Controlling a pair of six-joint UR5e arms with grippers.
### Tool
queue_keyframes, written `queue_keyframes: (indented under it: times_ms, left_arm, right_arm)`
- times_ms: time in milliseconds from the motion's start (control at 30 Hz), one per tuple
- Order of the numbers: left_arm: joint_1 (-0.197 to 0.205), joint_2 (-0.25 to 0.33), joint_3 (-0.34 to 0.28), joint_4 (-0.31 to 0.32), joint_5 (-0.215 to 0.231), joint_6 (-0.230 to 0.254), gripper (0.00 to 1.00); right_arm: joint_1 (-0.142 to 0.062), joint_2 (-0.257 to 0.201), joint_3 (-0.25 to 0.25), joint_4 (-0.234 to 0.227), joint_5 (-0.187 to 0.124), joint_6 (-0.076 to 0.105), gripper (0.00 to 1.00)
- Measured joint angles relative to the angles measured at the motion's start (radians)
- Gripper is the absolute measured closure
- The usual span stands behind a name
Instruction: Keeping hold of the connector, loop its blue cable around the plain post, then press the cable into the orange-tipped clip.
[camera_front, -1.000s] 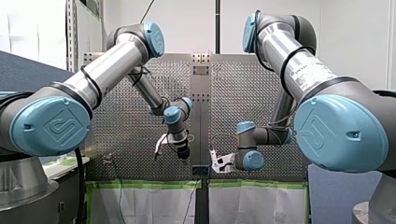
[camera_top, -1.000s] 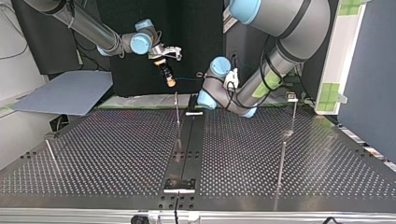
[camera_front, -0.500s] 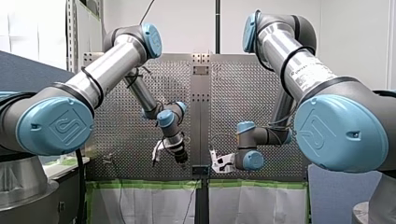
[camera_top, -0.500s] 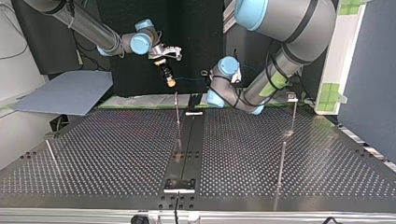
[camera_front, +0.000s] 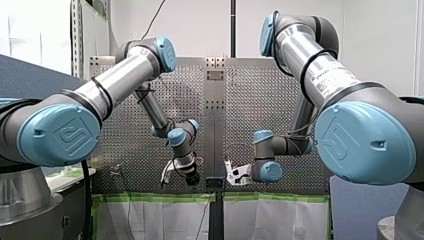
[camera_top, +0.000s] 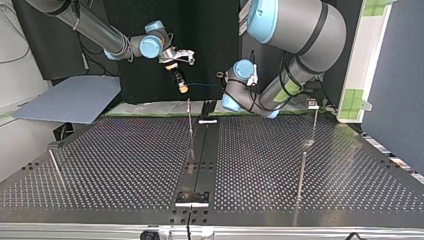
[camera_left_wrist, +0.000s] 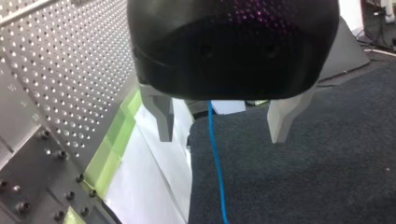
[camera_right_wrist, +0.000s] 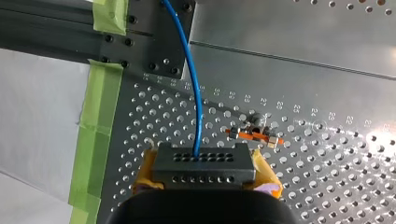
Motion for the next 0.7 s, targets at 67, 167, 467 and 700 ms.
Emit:
queue_keyframes:
  times_ms: [67, 167, 467, 700]
  left_arm:
    - [0.0, -0.008, 0.007, 0.017, 0.008, -0.016, 0.0]
    - [0.0, -0.012, 0.014, 0.043, 0.019, -0.041, 0.0]
    - [-0.002, -0.025, 0.026, 0.126, 0.076, -0.121, 0.0]
    - [-0.006, -0.074, 0.042, 0.199, 0.09, -0.171, 0.0]
  right_arm:
    - [0.0, 0.0, 0.0, 0.001, 0.0, 0.0, 1.0]
    - [0.0, 0.0, 0.0, 0.0, 0.0, 0.0, 1.0]
    - [0.001, 0.0, 0.0, -0.002, 0.0, 0.001, 1.0]
    - [0.002, 0.0, 0.0, -0.002, 0.0, 0.0, 1.0]
